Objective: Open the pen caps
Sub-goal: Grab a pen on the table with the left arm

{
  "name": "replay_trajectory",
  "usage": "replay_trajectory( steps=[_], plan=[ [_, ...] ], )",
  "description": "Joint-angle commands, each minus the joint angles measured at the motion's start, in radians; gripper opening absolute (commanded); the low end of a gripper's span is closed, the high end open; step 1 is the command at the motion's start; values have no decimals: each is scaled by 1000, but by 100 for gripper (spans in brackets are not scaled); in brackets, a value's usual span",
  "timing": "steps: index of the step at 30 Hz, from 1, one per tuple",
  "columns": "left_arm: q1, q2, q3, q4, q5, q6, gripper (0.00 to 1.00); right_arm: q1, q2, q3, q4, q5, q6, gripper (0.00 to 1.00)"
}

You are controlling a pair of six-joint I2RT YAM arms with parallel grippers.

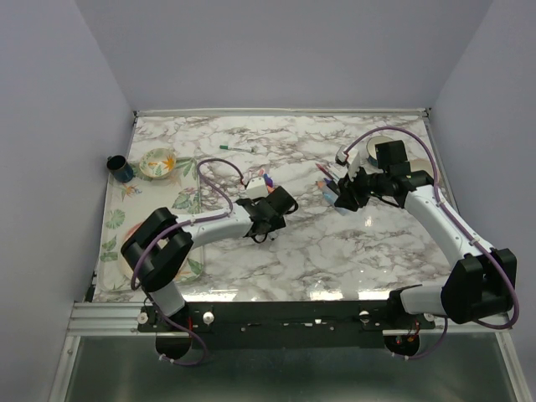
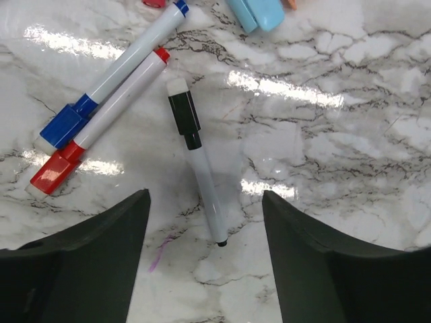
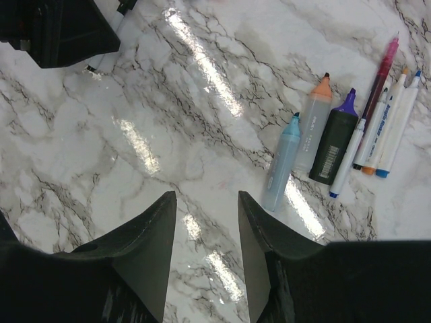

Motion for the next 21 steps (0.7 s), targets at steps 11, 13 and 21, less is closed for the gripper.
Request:
replay_trajectory(
  steps=[11, 13, 21],
  plan=[
    [102, 141, 116, -43, -56, 42, 45, -9, -1, -12, 16, -20, -16, 49],
    [111, 152, 127, -46, -56, 50, 45, -7, -1, -12, 14, -22, -16, 49],
    [120, 188, 150, -60, -61, 65, 43, -9, -1, -12, 14, -22, -17, 49]
  ],
)
